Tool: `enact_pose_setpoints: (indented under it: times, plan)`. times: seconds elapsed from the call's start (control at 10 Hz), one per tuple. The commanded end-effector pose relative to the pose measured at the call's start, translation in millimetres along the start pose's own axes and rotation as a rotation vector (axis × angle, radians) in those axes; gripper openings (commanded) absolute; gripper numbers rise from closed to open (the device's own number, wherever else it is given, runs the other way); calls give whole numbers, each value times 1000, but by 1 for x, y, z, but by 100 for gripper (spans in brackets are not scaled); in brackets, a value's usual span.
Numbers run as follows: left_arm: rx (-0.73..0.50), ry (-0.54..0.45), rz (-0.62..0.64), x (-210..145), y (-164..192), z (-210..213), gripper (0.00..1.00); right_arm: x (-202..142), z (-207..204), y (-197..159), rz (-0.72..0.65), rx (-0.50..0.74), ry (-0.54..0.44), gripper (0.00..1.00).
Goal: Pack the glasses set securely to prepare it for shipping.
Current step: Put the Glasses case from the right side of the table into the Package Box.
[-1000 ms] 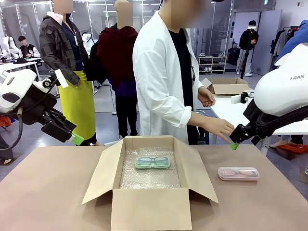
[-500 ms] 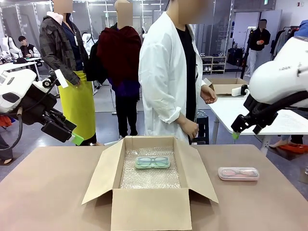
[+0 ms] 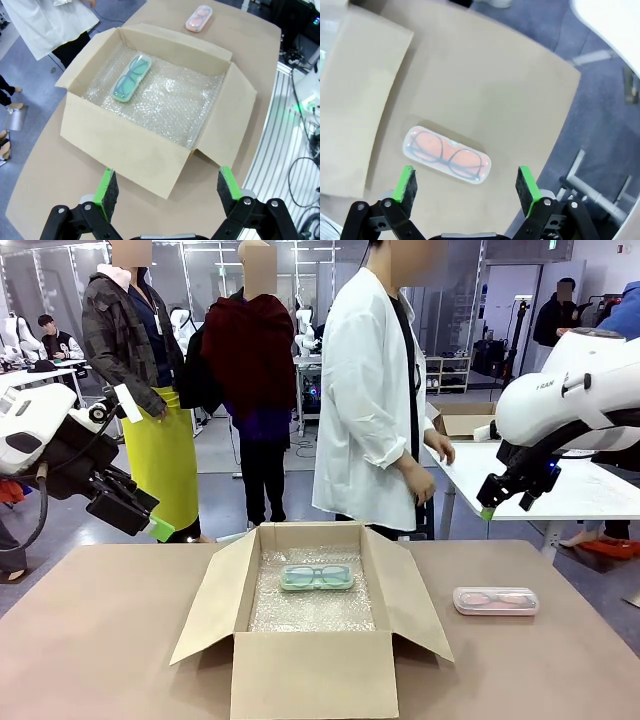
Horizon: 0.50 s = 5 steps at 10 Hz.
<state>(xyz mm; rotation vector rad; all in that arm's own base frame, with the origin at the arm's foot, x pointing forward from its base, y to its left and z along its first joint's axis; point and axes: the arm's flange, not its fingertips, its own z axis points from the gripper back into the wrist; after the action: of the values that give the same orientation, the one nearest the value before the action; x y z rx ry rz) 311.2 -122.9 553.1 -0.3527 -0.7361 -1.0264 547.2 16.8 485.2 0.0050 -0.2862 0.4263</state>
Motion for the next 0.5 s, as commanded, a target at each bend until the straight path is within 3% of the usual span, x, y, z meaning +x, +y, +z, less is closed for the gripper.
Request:
enact_pose_setpoints:
  times: [0.0, 0.2, 0.4]
  plan:
    - [-16, -11, -4, -1, 0, 1, 100, -5, 10, -14, 370, 74, 21, 100]
    - [-16, -11, -4, -1, 0, 1, 100, -14, 5, -13, 737, 85, 61, 100]
    - [-16, -11, -4, -1, 0, 1, 100, -25, -10, -6, 882, 99, 164, 100]
